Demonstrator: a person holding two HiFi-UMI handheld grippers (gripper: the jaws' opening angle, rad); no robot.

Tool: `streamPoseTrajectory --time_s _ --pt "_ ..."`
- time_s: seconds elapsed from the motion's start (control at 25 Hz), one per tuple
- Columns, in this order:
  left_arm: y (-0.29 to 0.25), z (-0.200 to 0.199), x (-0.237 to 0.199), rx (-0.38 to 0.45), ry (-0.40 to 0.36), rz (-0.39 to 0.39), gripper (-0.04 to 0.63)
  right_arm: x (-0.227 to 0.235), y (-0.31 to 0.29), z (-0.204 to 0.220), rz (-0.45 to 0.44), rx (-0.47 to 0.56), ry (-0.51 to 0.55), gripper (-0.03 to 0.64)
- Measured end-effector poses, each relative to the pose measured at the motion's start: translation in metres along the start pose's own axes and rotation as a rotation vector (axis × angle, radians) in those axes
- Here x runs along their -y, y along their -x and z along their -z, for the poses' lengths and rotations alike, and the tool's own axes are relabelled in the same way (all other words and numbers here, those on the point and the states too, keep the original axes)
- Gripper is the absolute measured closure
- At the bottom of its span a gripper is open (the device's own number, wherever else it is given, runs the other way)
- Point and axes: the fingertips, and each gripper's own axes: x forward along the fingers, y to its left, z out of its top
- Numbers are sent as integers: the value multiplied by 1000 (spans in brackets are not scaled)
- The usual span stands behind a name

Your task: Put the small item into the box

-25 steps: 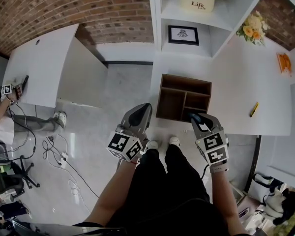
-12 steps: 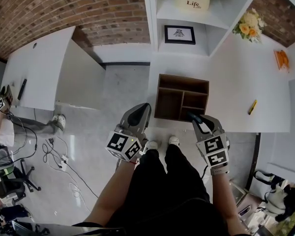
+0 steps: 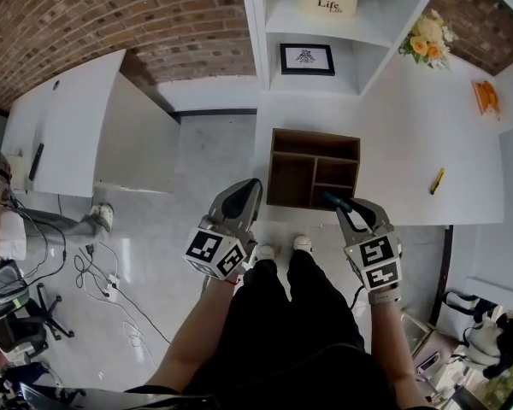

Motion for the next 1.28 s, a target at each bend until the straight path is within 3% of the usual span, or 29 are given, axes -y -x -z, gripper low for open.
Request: streamPoseTrajectory --time_s 0.64,1.04,1.28 --pt "-11 0 14 -10 -6 66 594 0 17 9 41 18 -56 529" --pt "-10 -1 23 -12 -12 87 594 5 33 6 61 90 -130 532" --pt "-9 -2 30 -11 -18 101 594 7 41 3 97 129 -130 600"
